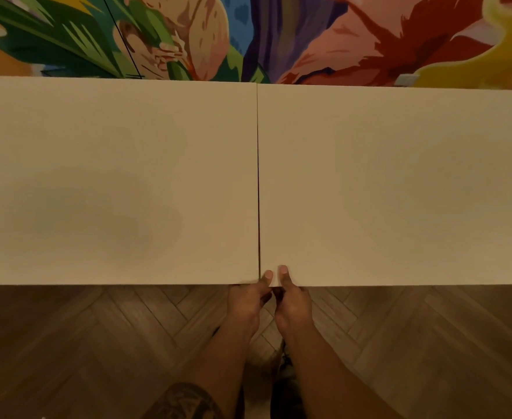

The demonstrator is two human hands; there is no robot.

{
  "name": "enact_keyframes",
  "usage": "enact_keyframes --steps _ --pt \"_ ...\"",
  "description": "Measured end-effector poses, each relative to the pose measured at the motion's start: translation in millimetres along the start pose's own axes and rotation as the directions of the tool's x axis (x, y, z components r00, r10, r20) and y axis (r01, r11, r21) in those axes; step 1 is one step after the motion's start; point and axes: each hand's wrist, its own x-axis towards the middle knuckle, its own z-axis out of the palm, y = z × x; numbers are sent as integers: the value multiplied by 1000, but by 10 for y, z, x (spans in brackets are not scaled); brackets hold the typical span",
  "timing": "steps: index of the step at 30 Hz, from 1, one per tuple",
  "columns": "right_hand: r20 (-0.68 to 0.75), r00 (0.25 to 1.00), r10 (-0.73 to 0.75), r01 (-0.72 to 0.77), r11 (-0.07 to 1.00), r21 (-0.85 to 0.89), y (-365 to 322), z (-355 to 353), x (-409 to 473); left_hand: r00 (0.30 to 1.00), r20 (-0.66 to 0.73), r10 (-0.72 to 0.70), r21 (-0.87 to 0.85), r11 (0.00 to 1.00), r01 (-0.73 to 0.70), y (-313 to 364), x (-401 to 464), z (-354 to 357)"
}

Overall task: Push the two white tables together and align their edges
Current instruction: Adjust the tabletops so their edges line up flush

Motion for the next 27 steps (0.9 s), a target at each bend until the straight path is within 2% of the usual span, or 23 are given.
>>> enact_keyframes --steps 5,17,27 --pt "-11 999 -32 32 999 11 30 29 22 1000 4 17 -14 1000 -17 -22 35 -11" --pt "-70 998 -7 6 1000 -12 27 134 93 999 -19 50 -61 997 -51 -51 83 7" --pt "-19 999 -41 41 999 -32 23 103 47 998 -13 59 -43 997 -60 -35 85 -31"
